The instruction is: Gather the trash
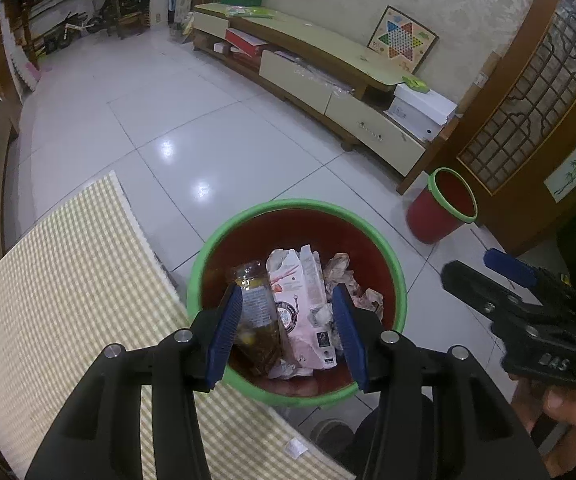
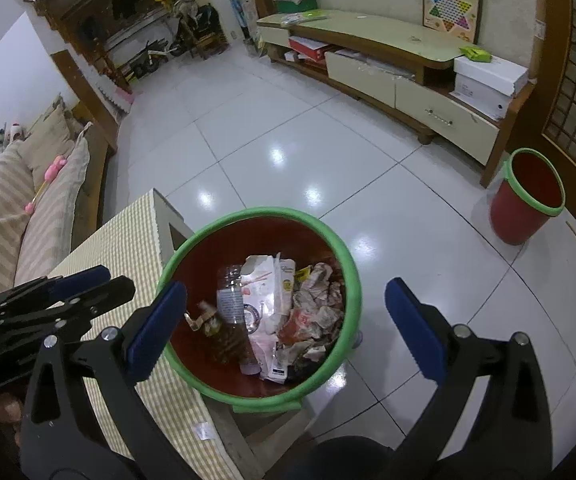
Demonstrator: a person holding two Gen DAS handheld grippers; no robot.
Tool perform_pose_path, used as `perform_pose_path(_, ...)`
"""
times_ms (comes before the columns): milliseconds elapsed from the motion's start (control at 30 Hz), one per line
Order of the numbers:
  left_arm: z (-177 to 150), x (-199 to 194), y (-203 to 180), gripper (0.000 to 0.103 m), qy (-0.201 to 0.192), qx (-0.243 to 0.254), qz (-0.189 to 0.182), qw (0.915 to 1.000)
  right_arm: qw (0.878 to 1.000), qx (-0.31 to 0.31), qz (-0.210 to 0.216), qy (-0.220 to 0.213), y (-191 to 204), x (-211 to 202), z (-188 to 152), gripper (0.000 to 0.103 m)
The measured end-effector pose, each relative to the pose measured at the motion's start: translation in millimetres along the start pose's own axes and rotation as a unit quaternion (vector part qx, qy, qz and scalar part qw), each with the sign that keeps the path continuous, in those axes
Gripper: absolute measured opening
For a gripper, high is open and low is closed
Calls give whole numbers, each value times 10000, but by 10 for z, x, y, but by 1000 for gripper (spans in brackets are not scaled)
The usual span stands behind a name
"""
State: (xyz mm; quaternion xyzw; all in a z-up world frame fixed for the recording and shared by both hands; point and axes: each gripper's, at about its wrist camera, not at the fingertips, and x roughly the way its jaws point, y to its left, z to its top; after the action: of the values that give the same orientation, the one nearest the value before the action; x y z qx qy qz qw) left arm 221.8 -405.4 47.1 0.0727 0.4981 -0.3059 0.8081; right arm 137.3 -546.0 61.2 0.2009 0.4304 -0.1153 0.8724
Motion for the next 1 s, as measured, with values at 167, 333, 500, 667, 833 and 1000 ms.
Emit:
perform_pose_path(167, -4, -54, -13, 49, -58, -59, 43, 10000, 10000, -21, 25, -32, 13, -51, -21, 98)
perform_pose_path(333, -60, -287, 73, 80, -328, -168, 239, 9990, 9999, -73, 95, -54, 127, -90, -31, 98)
perform_pose_path(500, -185, -651, 197, 95, -684, -152, 518, 9962, 9996, -205, 167, -130, 375, -170, -72, 98)
perform_pose_path(667, -366, -966, 443, 95, -808, -299, 651, 9942, 9984, -488, 192, -223, 778, -269, -174, 98)
perform_pose_path(833, -734, -1232, 787, 95, -794, -698, 862, 9907, 9942, -973, 304, -339, 1263, -392, -353, 98)
perform_pose_path(1000, -1200, -1526, 1166, 95, -1005, -1136, 1184, 9813, 9873, -1457, 377, -514, 1809, -500, -632, 98)
